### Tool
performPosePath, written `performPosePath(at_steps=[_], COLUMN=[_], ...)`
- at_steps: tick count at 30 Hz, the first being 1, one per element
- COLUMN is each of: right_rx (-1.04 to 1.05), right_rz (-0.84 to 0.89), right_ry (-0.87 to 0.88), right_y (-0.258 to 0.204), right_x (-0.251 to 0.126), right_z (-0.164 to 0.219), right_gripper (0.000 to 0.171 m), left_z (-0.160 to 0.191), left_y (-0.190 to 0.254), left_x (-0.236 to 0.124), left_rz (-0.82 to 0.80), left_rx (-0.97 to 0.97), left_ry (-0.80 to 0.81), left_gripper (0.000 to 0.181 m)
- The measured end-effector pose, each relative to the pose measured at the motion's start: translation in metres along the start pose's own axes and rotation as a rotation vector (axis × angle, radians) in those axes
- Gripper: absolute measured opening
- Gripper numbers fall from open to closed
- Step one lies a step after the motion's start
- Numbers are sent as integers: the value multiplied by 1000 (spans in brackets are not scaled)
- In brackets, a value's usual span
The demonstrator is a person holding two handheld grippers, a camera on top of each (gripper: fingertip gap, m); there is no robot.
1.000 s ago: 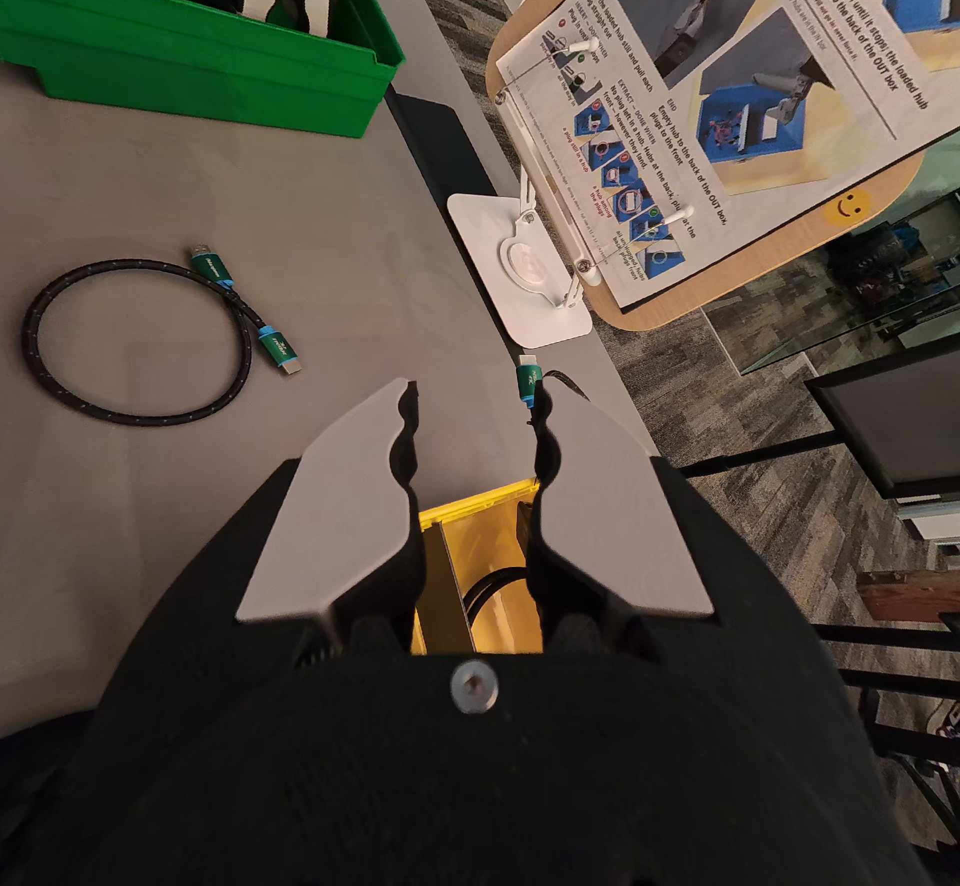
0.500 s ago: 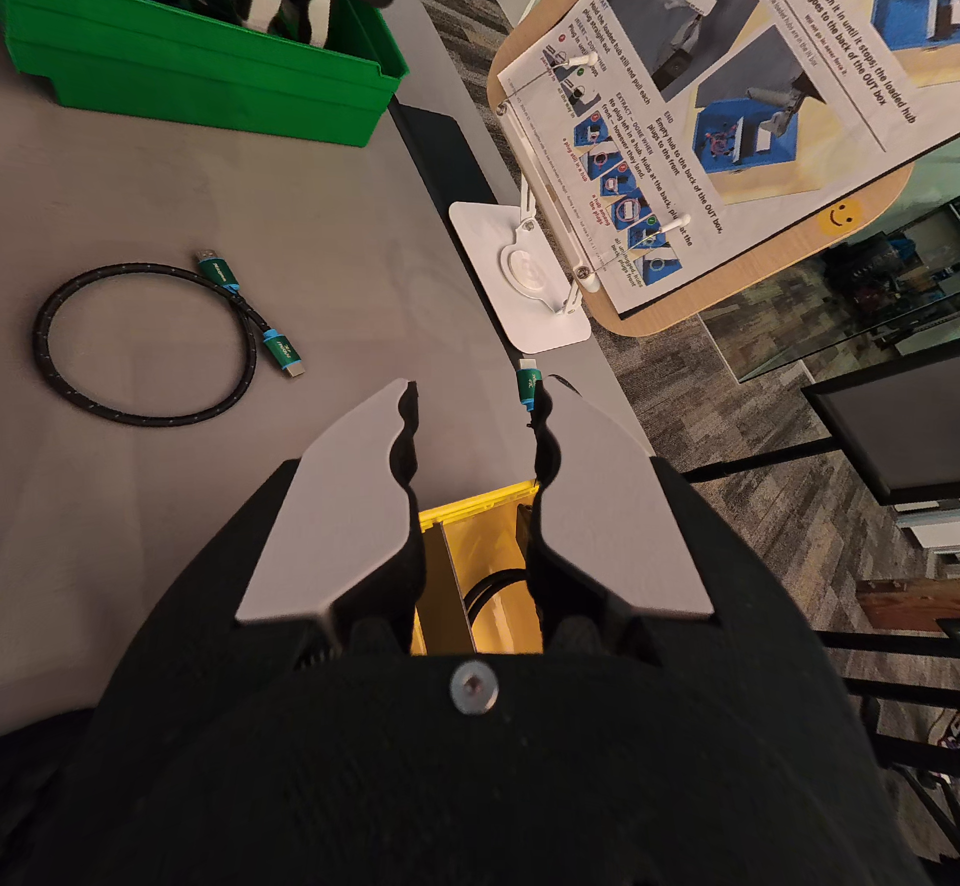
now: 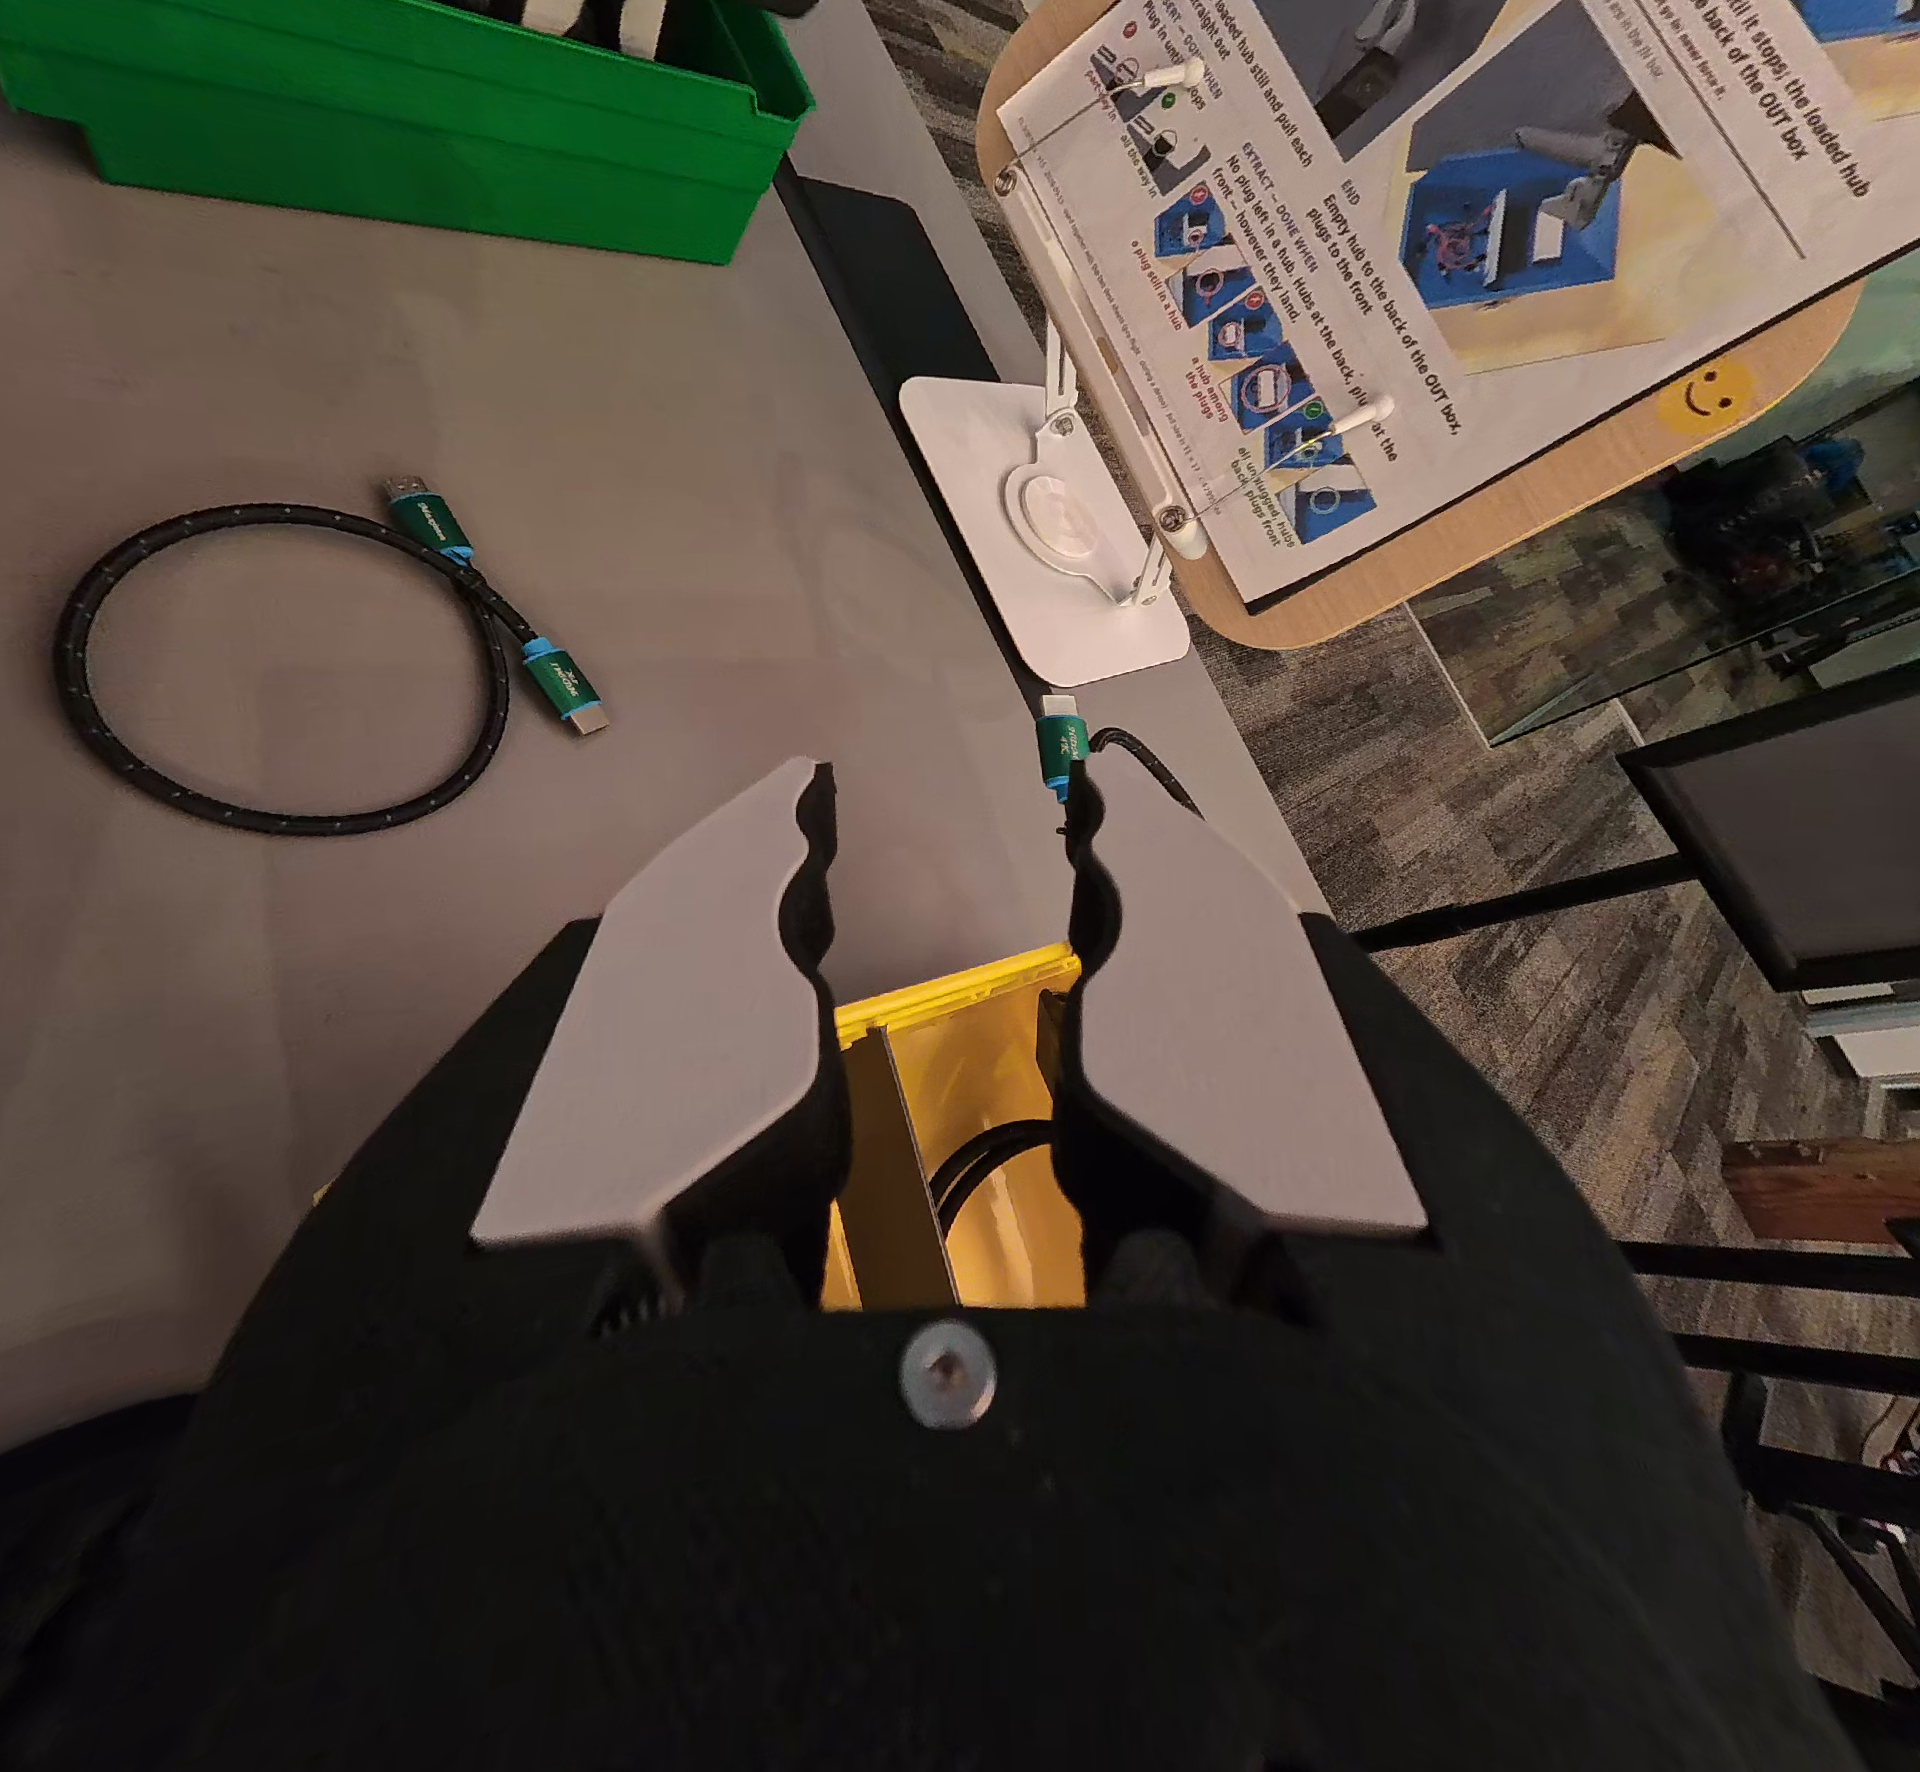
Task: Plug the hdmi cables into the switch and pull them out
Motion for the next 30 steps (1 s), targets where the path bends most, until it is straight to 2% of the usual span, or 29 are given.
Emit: performPosePath(at_steps=[3,6,8,12,15,16,18,20,24,30], right_rx=[0,2,-2,-7,-8,-8,-7,-4,0,2], right_rz=[3,2,2,5,7,8,10,12,17,25], right_ry=[1,3,-5,-18,-14,-12,-8,-6,5,17], right_y=[0,0,0,-1,-1,-1,-1,0,0,2], right_x=[-1,-1,0,1,0,-1,-2,-3,-6,-10], right_z=[0,0,0,-1,-1,-1,0,0,1,2], right_gripper=[43,43,43,43,43,43,43,43,42,42], left_z=[6,6,6,3,-1,-3,-7,-13,-15,-1], left_y=[-10,-18,-24,-23,-20,-20,-17,-12,-10,-6], left_x=[-8,-15,-17,-9,0,1,2,3,3,-12], left_rz=[-102,-48,-38,129,67,3,-67,-68,-130,-169], left_rx=[-74,-258,-450,-719,-745,-743,-713,-684,-663,-639], left_ry=[72,164,203,276,234,209,167,157,133,208], left_gripper=[17,29,31,36,39,32,29,10,10,8])
Point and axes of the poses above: each gripper's, where its closed fingertips meet, x out along the fingers, z out of its underside, y = z × x across the jaws, the point moved 10 cm from there along -x, back along the fingers, and after that the axes turned 10 degrees about -y, right-handed, at the moved point
